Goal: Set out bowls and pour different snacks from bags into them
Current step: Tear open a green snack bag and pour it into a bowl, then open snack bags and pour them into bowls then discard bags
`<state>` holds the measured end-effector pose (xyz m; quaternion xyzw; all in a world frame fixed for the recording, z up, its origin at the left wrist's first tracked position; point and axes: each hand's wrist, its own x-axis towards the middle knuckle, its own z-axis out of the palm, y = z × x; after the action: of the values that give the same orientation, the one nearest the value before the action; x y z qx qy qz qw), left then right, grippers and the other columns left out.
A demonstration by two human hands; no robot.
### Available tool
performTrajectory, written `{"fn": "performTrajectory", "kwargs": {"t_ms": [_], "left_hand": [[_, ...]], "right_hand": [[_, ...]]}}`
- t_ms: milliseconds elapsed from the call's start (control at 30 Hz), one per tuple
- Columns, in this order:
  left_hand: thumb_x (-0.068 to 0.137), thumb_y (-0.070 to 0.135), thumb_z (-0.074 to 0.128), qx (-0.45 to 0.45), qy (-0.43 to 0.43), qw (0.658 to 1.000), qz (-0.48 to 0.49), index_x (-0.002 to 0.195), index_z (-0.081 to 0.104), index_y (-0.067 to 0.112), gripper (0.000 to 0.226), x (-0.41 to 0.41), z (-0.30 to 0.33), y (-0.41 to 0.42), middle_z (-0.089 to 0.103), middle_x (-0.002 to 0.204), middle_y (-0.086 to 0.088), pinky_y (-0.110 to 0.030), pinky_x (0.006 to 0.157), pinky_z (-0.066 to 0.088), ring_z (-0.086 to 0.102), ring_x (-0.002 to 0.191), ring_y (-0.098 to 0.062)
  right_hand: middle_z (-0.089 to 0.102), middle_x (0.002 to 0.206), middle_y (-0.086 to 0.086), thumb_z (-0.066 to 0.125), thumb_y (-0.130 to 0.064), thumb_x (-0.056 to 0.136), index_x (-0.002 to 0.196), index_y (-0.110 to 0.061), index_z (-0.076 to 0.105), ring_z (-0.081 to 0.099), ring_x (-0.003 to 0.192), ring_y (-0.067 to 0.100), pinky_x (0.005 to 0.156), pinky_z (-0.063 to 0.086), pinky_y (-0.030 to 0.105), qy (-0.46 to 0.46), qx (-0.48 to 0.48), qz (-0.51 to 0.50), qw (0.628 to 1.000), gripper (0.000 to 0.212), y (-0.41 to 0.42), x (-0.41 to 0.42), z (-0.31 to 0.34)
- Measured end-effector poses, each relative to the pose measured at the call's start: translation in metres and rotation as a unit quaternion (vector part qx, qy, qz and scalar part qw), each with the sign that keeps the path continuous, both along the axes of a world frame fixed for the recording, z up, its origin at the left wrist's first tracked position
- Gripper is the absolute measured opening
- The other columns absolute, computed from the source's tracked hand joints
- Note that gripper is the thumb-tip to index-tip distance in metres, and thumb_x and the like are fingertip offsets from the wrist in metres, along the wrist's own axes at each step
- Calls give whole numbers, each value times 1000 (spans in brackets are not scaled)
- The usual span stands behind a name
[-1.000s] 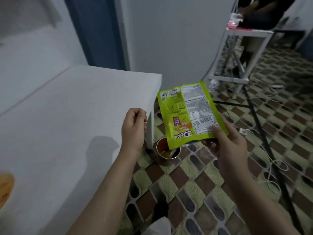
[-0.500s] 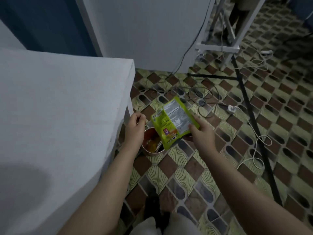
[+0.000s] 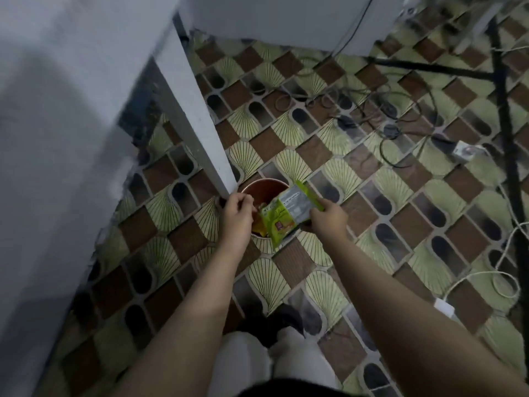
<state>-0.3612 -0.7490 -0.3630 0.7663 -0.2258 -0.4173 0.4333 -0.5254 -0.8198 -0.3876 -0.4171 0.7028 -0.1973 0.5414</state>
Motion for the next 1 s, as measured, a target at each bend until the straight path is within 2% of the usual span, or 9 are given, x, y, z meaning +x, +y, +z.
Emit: {"fn": "performTrajectory", "kwargs": {"t_ms": [67,167,300,367,433,533,700,867,1000], "left_hand": [[101,27,46,6,-13,1000,-7,107,58,13,20,4,-43,-8,58,81,5,-22,58,40,52,66,-9],[100,29,47,6,-20,1000,-11,108,59,14,21,16,-101,-16,60,85,5,-25,63,43,55,74,-11],[99,33,47,15,-38,999,-33,103,60,22,17,30,-150,-22,60,89,5,-28,69,46,56,79,-12],[99,34,47,15,-39,998,-39,102,59,24,16,31,-153,-24,59,92,4,-28,69,45,55,81,-11],[100,34,46,8,-40,998,-44,101,59,24,16,28,-140,-25,59,92,2,-29,70,45,55,81,-12],[100,35,45,-8,-51,997,-60,101,58,22,19,17,-88,-24,60,89,3,-29,70,46,57,81,-14],[102,34,42,-77,-49,993,-70,97,57,23,19,0,56,-16,57,80,6,-28,66,45,53,70,-10],[103,30,41,-188,-98,977,-38,90,58,24,22,8,235,3,56,73,10,-25,63,45,52,67,-7],[104,24,38,-237,-180,955,3,88,55,23,23,34,361,45,55,72,11,-17,60,45,51,64,-6]], "right_hand": [[68,98,12,48,0,88,122,-15,65,72,77,31,69,63,47,18,-4,26,999,41,-16,6,-54],[70,103,18,52,-9,82,119,-7,67,71,85,36,70,63,47,48,1,69,996,41,-40,17,-132],[61,121,19,55,-19,98,142,-11,50,69,96,34,57,61,31,76,24,163,983,44,-53,38,-189],[60,125,19,54,-34,100,144,-16,44,63,109,37,76,58,37,80,-7,192,978,48,-52,43,-197],[62,126,17,46,-33,103,141,-14,47,59,116,37,89,47,37,75,-34,159,984,42,-47,44,-180],[66,122,9,43,-29,103,133,-17,56,62,108,26,96,52,41,33,-86,91,992,35,-32,43,-112],[67,87,-7,44,-31,103,94,-23,63,64,84,13,79,55,39,-85,-236,30,968,23,-5,44,63],[59,69,2,43,-15,105,81,-3,56,56,62,8,59,46,22,-233,-338,56,910,29,24,56,256],[58,69,-1,44,-16,104,81,-9,57,56,62,15,56,48,30,-300,-386,125,863,27,57,85,368]]}}
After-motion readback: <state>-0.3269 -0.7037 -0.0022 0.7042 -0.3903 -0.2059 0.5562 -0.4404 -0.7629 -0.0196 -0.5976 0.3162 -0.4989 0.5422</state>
